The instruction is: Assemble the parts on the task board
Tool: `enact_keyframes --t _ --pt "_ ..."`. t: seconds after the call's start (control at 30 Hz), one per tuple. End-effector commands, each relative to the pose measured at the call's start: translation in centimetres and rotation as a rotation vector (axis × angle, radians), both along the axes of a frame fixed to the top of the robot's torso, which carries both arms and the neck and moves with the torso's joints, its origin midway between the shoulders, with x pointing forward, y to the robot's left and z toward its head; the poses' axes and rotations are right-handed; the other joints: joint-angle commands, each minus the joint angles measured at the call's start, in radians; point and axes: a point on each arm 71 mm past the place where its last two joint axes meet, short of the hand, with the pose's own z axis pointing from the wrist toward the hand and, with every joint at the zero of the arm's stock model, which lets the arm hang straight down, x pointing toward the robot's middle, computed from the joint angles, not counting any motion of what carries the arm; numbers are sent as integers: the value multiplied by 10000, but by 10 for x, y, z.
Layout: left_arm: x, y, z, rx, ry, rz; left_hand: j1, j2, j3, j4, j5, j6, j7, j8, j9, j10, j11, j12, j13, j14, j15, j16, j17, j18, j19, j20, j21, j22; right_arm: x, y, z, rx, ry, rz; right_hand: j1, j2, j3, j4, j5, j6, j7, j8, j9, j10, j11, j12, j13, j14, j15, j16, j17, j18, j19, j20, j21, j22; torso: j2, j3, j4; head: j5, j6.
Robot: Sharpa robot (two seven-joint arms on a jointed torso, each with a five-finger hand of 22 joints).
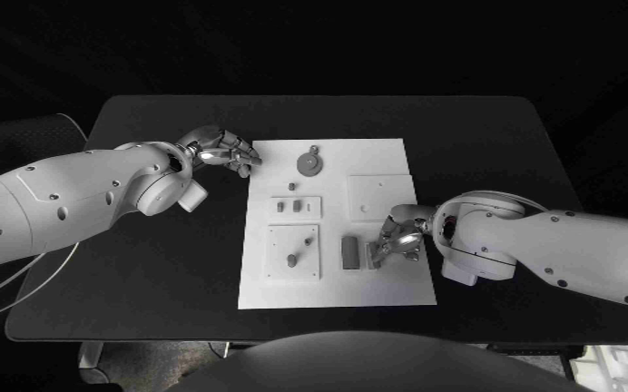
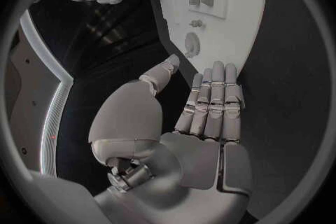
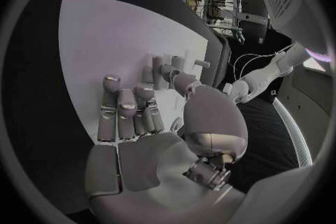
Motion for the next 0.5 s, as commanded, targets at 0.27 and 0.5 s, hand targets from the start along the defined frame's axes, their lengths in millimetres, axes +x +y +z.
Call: enact_keyframes --t 0.27,0.5 --pt "0 -3 1 -50 -3 -147 12 -72 -21 9 -27 -61 8 58 -11 28 34 -47 17 71 -19 -64 16 190 14 -6 -44 18 1 1 -2 78 77 58 -121 -179 7 309 -53 -97 34 -73 -28 -98 -14 -1 19 -36 -89 -54 -13 149 -48 17 -73 118 3 2 3 -20 2" --pt "0 -3 1 -51 -1 -151 12 -73 -21 9 -27 -61 8 58 -11 29 34 -47 17 72 -19 -66 19 190 14 -6 -44 18 1 2 -2 70 88 70 -183 -357 46 591 -52 -136 51 -88 -43 -113 -4 6 20 -45 -102 -51 -16 149 -43 10 -74 116 0 -1 -2 -7 2"
